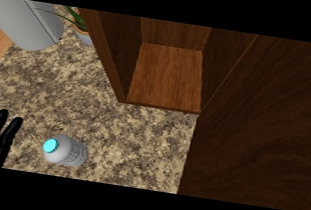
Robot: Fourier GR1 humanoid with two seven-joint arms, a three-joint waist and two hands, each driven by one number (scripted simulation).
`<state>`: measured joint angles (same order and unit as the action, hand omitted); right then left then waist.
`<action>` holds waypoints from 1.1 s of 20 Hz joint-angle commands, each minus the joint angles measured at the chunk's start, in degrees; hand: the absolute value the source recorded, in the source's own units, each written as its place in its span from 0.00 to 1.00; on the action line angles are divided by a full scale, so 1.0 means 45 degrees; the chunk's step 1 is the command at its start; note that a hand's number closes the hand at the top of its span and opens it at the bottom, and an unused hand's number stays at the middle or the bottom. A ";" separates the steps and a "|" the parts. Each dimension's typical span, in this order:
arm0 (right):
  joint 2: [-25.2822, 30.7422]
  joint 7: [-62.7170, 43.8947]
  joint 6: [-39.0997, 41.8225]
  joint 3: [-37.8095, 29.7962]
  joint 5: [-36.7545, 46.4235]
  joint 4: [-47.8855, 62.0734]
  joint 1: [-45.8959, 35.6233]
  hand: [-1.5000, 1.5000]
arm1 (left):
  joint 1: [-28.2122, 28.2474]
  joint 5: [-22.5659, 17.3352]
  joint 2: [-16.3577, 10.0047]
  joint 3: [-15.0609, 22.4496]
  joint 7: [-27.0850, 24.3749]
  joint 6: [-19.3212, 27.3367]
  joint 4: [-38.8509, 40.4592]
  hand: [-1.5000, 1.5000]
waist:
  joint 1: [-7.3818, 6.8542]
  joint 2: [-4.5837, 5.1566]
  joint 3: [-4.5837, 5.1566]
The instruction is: Pick up the bottled water, place it into the cabinet and close the cabinet
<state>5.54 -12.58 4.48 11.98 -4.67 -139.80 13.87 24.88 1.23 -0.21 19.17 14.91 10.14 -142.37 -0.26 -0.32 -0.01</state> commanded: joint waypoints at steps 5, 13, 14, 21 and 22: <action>-0.0087 -0.1430 -0.0446 0.1136 0.0732 -0.1434 0.0357 0.00 | 0.0840 0.2074 -0.0438 0.2006 0.1796 0.1317 -0.2915 0.00 | -0.0023 -0.0019 -0.0017; -0.0352 -0.2229 -0.1177 0.1503 0.1163 -0.1923 -0.0487 0.00 | 0.1194 0.1915 -0.1248 0.2040 0.1201 0.1979 -0.2344 0.00 | -0.0106 -0.0031 0.0004; -0.0168 -0.2299 -0.1052 0.1318 0.0751 -0.2148 -0.0089 0.00 | 0.1003 0.2467 -0.1091 0.2652 0.1135 0.2246 -0.2083 0.00 | -0.0017 -0.0030 -0.0011; -0.0013 -0.2800 -0.1328 0.1520 0.0940 -0.2447 -0.0479 0.00 | 0.0609 0.2177 -0.1652 0.2345 0.1333 0.2912 -0.1850 0.00 | 0.0047 -0.0002 -0.0003; -0.0051 -0.3238 -0.1518 0.1878 0.1220 -0.2553 -0.0645 0.00 | 0.0777 0.2861 -0.1462 0.3190 0.1523 0.3363 -0.2044 0.00 | 0.0010 -0.0028 -0.0009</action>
<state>4.56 -21.68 -1.31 18.89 -1.46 -142.87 10.46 27.46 5.35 -5.92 31.46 19.47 23.04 -143.01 -0.22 -0.40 -0.06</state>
